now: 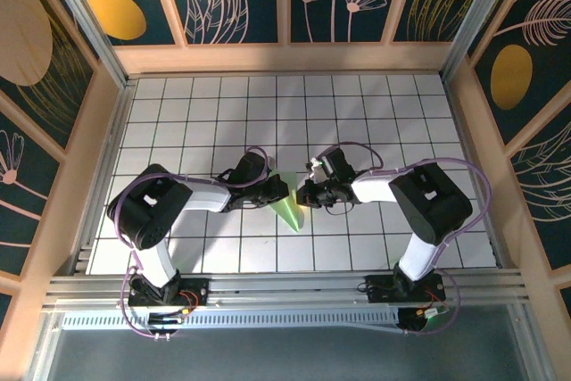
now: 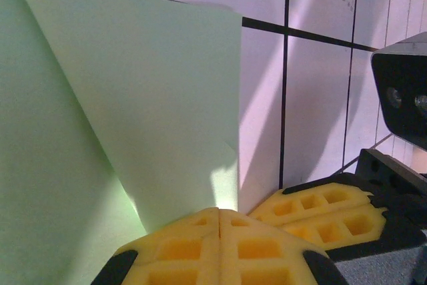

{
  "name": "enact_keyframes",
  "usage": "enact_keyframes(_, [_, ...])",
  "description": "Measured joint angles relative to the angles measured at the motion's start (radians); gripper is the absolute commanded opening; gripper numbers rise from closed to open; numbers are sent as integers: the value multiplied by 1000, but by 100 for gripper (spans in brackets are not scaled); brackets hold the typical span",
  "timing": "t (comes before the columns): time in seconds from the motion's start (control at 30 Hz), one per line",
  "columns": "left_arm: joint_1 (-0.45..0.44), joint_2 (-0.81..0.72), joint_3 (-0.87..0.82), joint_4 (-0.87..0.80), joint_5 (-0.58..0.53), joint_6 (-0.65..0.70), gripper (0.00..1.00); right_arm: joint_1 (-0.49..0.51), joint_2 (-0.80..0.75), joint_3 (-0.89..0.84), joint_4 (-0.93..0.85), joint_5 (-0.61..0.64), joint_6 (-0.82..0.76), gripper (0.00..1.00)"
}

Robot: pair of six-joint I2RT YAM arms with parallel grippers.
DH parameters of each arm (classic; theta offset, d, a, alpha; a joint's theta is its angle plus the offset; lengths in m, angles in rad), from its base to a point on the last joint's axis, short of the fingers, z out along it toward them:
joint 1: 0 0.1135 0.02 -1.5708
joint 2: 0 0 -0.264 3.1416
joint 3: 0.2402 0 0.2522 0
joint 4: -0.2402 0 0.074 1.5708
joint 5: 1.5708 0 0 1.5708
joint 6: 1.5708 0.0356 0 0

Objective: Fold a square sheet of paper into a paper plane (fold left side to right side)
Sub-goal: Fourth fold the wing at the center of the table.

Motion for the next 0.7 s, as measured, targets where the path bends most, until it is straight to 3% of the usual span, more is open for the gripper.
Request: enact_keyframes(0.7, [0,0,-23,-5,-31,4,2,3,0,2,0,3,-5,0])
